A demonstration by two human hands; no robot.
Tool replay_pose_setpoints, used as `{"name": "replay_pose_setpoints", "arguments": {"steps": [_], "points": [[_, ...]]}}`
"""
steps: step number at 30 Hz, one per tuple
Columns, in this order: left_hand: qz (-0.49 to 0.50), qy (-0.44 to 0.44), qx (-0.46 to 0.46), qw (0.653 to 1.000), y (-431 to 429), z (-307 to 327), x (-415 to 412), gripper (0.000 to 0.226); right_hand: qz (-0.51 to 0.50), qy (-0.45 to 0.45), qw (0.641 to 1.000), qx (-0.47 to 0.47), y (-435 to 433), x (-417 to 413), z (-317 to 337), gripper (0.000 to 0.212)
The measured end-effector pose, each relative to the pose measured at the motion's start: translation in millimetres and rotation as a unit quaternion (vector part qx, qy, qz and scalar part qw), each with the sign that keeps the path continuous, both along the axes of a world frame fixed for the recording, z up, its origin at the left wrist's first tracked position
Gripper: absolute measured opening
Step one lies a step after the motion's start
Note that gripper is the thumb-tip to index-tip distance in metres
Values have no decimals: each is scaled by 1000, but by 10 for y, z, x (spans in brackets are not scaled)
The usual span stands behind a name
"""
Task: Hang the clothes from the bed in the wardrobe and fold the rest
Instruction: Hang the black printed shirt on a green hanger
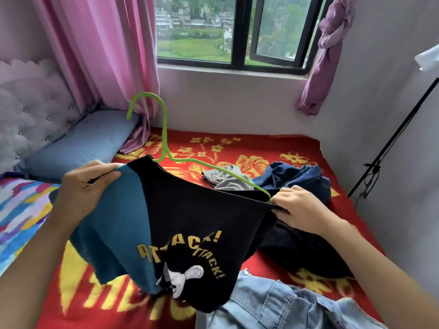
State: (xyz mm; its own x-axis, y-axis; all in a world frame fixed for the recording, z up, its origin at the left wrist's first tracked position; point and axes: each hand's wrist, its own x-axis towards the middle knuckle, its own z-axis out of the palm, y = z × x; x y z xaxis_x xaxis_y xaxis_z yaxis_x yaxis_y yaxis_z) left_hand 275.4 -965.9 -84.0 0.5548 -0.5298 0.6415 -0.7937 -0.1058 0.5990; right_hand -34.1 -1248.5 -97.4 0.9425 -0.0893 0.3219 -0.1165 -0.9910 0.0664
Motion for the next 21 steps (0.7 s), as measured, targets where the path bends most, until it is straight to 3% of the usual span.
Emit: {"name": "replay_pose_setpoints", "arguments": {"steps": [2, 4, 5, 7, 9, 10, 14, 17, 21], "points": [[-16, 12, -12, 1000, 18, -3, -31, 25, 6, 1, 999, 47, 62, 28, 156, 3], [-26, 8, -7, 1000, -29, -6, -172, 45, 5, -28, 993, 118, 155, 111, 303, 9], [-33, -1, 7, 999, -75, -23, -255, 45, 6, -48, 986, 160, 210, 186, 350, 14], [-12, -43, 26, 999, -210, -114, -405, 24, -8, -65, 974, 216, 348, 384, 381, 30], [22, -61, 18, 998, -305, -156, -512, 23, -54, -64, 960, 266, 460, 582, 398, 45], [27, -65, 15, 997, -331, -144, -547, 23, -80, -60, 960, 260, 475, 643, 424, 48], [-4, -63, 12, 998, -310, -95, -543, 24, -98, 22, 991, 92, 403, 708, 591, 33], [-45, -53, 19, 997, -178, -34, -397, 26, -101, 12, 994, 35, 295, 694, 745, 29], [-37, 42, -1, 998, 110, 44, -11, 34, -156, -36, 983, 85, 22, 569, 951, 24]]}}
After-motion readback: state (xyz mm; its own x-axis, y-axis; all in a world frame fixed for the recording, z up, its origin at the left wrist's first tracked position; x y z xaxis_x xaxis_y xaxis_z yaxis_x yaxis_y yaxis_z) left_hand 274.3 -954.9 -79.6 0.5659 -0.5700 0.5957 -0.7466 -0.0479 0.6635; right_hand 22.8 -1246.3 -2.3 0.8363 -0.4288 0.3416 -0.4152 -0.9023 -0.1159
